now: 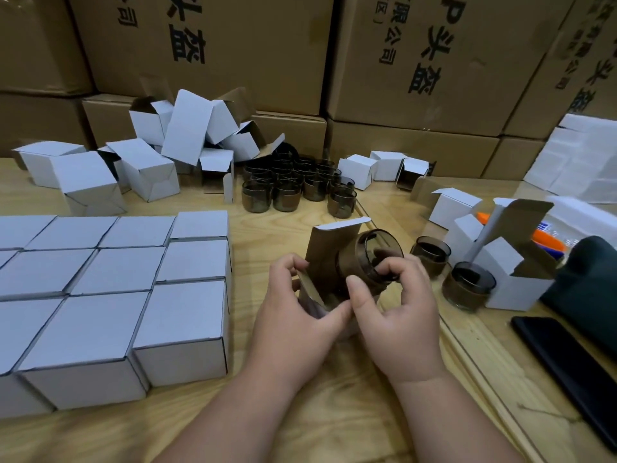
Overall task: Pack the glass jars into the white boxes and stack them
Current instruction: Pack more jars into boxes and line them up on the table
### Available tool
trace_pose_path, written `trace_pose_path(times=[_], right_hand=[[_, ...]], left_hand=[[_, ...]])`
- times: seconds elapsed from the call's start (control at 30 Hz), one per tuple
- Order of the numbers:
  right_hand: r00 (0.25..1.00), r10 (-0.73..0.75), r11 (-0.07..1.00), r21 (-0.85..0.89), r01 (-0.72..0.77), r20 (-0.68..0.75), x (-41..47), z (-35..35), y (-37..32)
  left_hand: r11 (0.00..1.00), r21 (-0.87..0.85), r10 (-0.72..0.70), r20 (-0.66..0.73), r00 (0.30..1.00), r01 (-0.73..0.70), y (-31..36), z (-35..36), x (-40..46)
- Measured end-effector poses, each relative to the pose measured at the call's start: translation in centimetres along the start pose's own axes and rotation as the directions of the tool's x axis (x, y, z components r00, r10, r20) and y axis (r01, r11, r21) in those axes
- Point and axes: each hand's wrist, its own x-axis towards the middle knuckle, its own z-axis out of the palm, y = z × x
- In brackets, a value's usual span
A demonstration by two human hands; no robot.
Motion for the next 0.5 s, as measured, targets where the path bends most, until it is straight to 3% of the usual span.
trace_pose_path(times=[0.23, 0.4, 0.5], right_hand=[[0.994, -0.014, 0.999, -0.049, 0.02, 0.11, 0.1, 0.6, 0.6], [0.946, -0.162, 0.972, -0.118, 0.202, 0.282, 2.0, 0.8, 1.1], [0.916, -0.169, 0.962, -0.142, 0.234, 0.364, 2.4, 0.9, 1.7]], left_hand=[[0.999, -0.035, 0.004, 0.033, 0.999, -0.003, -0.3, -0.2, 0.1], [0.997, -0.075, -0.01, 0.027, 1.0, 0.012, -0.2, -0.4, 0.3], [0.996, -0.091, -0.012, 0.036, 0.999, 0.016, 0.0, -0.6, 0.4]])
